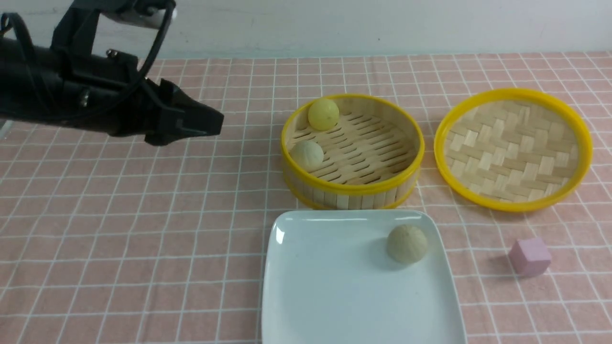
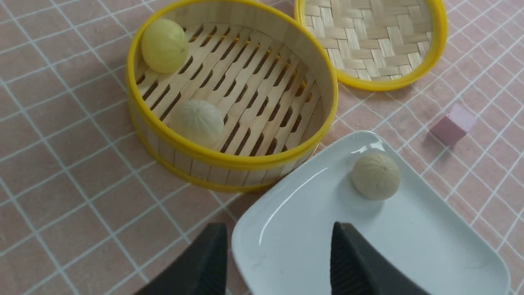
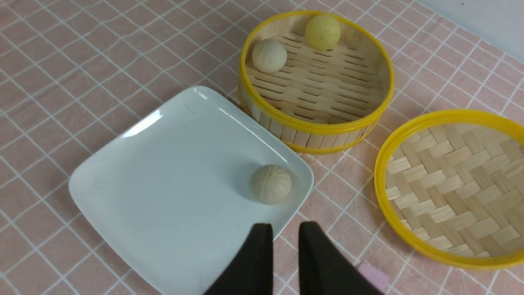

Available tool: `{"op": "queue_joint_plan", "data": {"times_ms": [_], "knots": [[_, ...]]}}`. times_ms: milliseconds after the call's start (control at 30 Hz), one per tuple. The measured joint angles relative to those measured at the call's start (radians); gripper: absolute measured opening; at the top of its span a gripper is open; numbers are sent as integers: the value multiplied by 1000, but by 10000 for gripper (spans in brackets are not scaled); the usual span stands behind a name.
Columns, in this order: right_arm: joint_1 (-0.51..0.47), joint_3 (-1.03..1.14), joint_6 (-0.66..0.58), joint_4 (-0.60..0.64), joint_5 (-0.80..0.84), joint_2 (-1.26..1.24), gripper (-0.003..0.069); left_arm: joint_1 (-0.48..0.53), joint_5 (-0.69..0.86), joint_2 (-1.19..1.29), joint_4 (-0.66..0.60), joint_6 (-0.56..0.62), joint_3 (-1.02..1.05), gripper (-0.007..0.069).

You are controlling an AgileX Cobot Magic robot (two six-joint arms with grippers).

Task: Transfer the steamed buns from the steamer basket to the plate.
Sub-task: Use the left arm to grab the steamed stuffed bun that is closest to it

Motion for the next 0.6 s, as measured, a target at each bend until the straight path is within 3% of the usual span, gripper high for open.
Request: {"op": "queue_joint_plan", "data": {"times_ms": [300,433,600], "knots": [[0,90,2,-16,-3,-2,357,-154,-11,156,145,19,-132,440],[0,92,3,-34,-4,-1,461,-243,-150,236,278,-79,-186,463],[0,92,3,-37,-2,-1,477,-268,-189,316,391,-241,-293,463]]}}
